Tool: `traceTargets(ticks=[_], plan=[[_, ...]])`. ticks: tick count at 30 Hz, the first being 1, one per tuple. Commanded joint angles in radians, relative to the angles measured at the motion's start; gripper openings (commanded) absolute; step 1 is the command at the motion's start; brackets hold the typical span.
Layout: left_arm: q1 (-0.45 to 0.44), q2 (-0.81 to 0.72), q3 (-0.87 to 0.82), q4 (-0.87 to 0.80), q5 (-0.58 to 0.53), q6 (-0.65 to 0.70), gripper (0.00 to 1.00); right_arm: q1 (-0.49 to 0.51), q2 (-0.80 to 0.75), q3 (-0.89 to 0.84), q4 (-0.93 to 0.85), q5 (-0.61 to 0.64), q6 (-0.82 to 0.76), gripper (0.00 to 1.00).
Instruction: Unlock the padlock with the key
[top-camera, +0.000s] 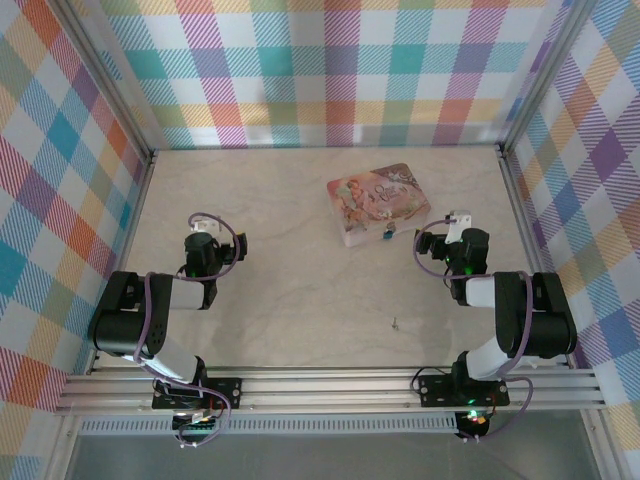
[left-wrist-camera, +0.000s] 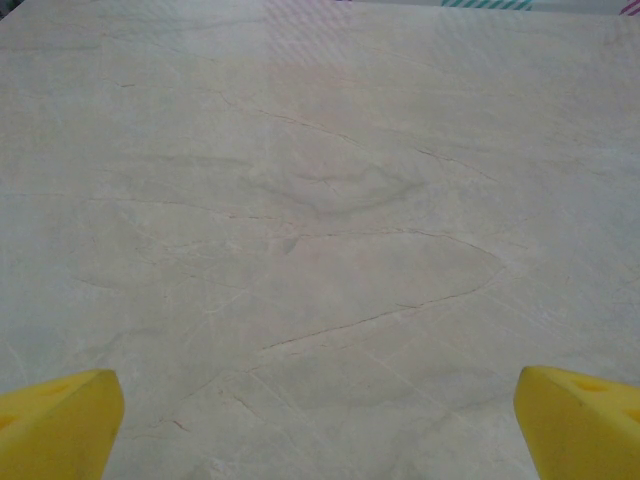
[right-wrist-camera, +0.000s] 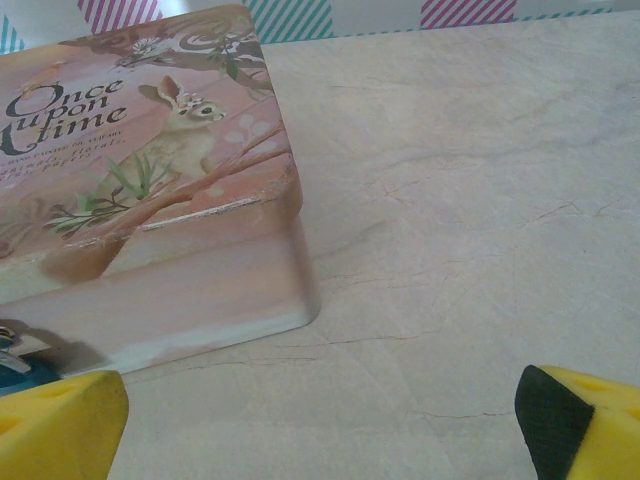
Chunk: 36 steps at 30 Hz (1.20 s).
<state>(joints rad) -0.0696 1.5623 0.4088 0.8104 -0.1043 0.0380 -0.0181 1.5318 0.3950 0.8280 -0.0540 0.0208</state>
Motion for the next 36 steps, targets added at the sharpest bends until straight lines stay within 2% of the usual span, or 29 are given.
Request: traceTargets(ticks=[1, 7, 10, 15, 19, 25, 28, 30, 33, 36], plan=[[0.005, 0.004, 0.016, -0.007, 0.012, -0.013, 1.00, 0.007, 0.005, 0.019, -0.001, -0.013, -0.009, 1.00], [0.005, 0.000, 0.009, 0.003, 0.010, -0.014, 1.00, 0.007, 0.001, 0.013, 0.007, -0.010, -0.007, 1.00], [0.006, -0.050, 0.009, -0.037, -0.038, -0.037, 1.00, 0.007, -0.061, 0.018, -0.052, 0.024, 0.008, 1.00], [0.005, -0.239, 0.034, -0.233, -0.056, -0.050, 1.00, 0.006, -0.233, 0.086, -0.349, 0.047, 0.061, 1.00], [0.004, -0.371, 0.121, -0.473, -0.064, -0.222, 1.00, 0.008, -0.316, 0.209, -0.649, 0.051, 0.196, 1.00], [0.005, -0.421, 0.239, -0.721, 0.113, -0.460, 1.00, 0.017, -0.398, 0.343, -0.995, -0.045, 0.399, 1.00], [-0.019, -0.425, 0.236, -0.743, 0.222, -0.556, 1.00, 0.081, -0.434, 0.378, -1.137, -0.044, 0.464, 1.00], [-0.059, -0.431, 0.226, -0.752, 0.267, -0.597, 1.00, 0.164, -0.446, 0.393, -1.232, -0.009, 0.487, 0.98], [-0.140, -0.445, 0.206, -0.747, 0.283, -0.643, 1.00, 0.284, -0.455, 0.388, -1.356, 0.056, 0.533, 0.93], [-0.228, -0.455, 0.177, -0.713, 0.268, -0.694, 1.00, 0.361, -0.461, 0.348, -1.429, 0.050, 0.590, 0.87]])
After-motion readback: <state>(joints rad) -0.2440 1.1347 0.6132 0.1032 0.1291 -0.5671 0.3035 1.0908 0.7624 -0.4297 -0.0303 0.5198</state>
